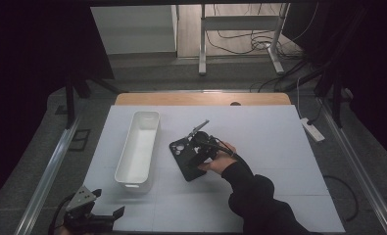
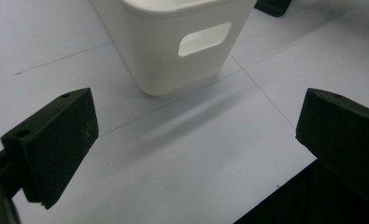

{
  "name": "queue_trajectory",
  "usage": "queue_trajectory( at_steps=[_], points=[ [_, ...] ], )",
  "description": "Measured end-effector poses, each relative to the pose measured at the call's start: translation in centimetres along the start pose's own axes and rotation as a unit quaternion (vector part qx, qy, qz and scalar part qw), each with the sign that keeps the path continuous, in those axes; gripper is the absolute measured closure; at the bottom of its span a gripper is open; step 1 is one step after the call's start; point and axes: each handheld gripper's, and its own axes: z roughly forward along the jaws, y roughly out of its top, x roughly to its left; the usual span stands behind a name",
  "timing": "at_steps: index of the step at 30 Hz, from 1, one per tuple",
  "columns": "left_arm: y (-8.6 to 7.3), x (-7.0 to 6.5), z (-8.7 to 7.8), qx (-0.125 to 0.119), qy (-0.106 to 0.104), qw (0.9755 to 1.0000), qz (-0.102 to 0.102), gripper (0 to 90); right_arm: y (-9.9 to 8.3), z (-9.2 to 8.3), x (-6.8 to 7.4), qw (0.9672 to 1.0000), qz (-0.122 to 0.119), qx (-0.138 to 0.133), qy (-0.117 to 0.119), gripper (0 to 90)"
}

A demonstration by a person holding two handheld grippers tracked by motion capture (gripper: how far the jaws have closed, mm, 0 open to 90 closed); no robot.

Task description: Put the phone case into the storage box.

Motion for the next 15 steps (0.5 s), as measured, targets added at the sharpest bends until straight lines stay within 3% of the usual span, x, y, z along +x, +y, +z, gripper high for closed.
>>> queue_trajectory(
  at_steps=[7,8,9,10,15],
  points=[
    [-0.01,0.05,-0.03,0.0,-0.002,1.0,-0.001,0.0,0.24,-0.16,0.22,0.9999,-0.009,-0.001,-0.008,68.3],
    [-0.01,0.06,-0.02,0.0,-0.002,1.0,-0.001,0.0,0.24,-0.16,0.22,0.9999,-0.009,-0.001,-0.008,68.3],
    [-0.01,0.06,-0.02,0.0,-0.002,1.0,-0.001,0.0,0.33,-0.21,0.21,0.9999,-0.014,0.001,-0.001,81.0],
    [-0.01,0.06,-0.03,0.0,-0.003,1.0,-0.001,0.0,0.36,-0.2,0.24,0.9998,-0.017,0.001,0.005,87.3],
    [-0.01,0.07,-0.03,-0.001,-0.003,1.0,0.0,0.0,0.43,0.3,0.78,0.9994,-0.029,0.008,0.019,90.0]
  ],
)
